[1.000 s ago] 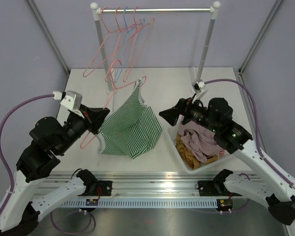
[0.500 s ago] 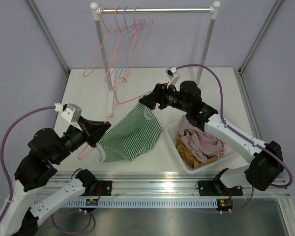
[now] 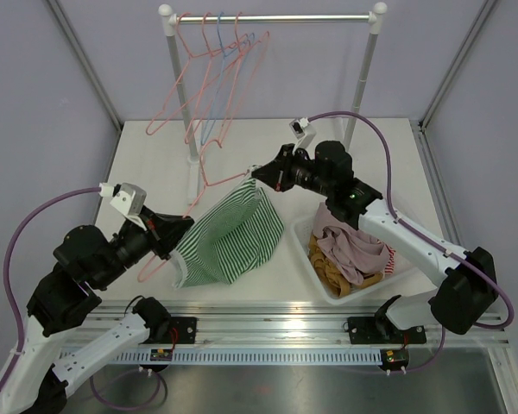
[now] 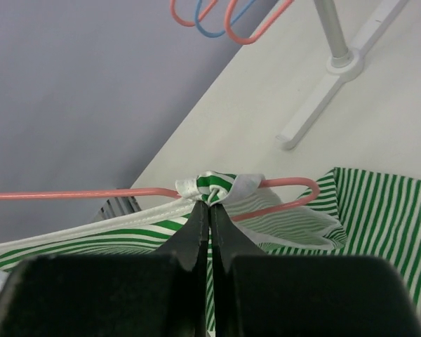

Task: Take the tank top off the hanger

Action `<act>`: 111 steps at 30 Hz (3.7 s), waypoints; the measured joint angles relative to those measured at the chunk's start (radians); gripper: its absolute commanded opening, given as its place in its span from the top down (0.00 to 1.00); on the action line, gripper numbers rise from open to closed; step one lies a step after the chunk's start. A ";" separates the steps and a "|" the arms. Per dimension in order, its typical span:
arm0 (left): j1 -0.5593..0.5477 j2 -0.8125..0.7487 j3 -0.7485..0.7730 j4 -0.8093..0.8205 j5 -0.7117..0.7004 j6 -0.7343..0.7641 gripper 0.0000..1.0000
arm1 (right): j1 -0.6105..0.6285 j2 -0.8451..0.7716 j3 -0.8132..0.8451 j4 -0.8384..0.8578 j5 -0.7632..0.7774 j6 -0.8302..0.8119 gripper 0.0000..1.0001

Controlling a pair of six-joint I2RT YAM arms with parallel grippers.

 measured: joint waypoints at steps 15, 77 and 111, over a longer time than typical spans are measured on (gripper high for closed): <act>0.000 -0.017 0.000 -0.048 -0.006 0.002 1.00 | 0.006 0.055 0.122 -0.233 0.241 0.026 1.00; -0.001 0.156 -0.064 0.547 0.048 0.008 1.00 | -0.284 -0.172 -0.284 0.035 -0.218 0.192 0.37; -0.061 0.480 -0.160 1.363 -0.017 -0.040 0.93 | 0.231 -0.069 -0.296 0.367 -0.095 -0.113 1.00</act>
